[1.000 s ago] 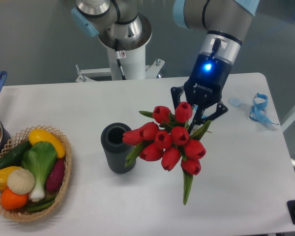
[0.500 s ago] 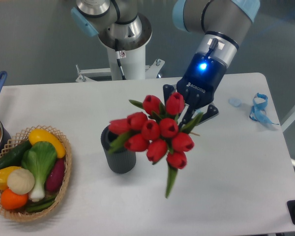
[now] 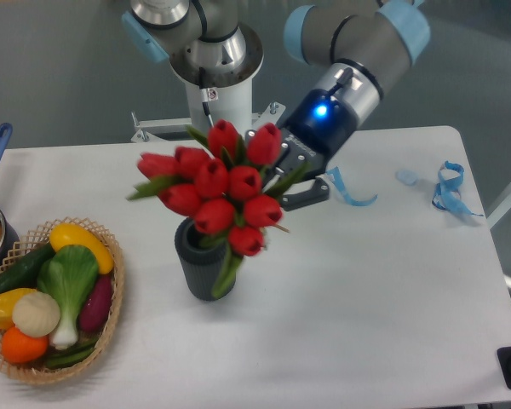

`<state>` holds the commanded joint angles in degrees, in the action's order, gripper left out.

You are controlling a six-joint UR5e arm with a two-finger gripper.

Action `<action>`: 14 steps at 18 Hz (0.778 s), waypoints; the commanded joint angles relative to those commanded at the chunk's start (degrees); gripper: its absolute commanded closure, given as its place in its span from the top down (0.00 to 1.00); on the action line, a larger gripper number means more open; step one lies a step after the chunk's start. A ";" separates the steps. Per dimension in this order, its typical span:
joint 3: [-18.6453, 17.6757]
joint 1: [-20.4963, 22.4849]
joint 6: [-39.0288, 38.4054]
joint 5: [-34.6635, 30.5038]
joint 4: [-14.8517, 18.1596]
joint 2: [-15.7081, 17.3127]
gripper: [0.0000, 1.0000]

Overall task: Insert the flowers into the vase
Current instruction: 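Carry the tulip stems over the dark grey vase opening, then lower the tulip stems down into the vase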

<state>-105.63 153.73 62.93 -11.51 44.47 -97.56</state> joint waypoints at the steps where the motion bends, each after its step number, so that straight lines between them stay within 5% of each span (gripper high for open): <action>1: -1.32 -0.27 0.00 0.00 0.00 0.70 0.08; 5: -3.70 -0.97 -0.18 -0.09 0.00 2.38 0.08; 14: -6.51 -1.68 3.50 -0.17 0.00 0.53 0.08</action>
<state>-112.14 152.05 66.43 -11.69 44.47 -97.03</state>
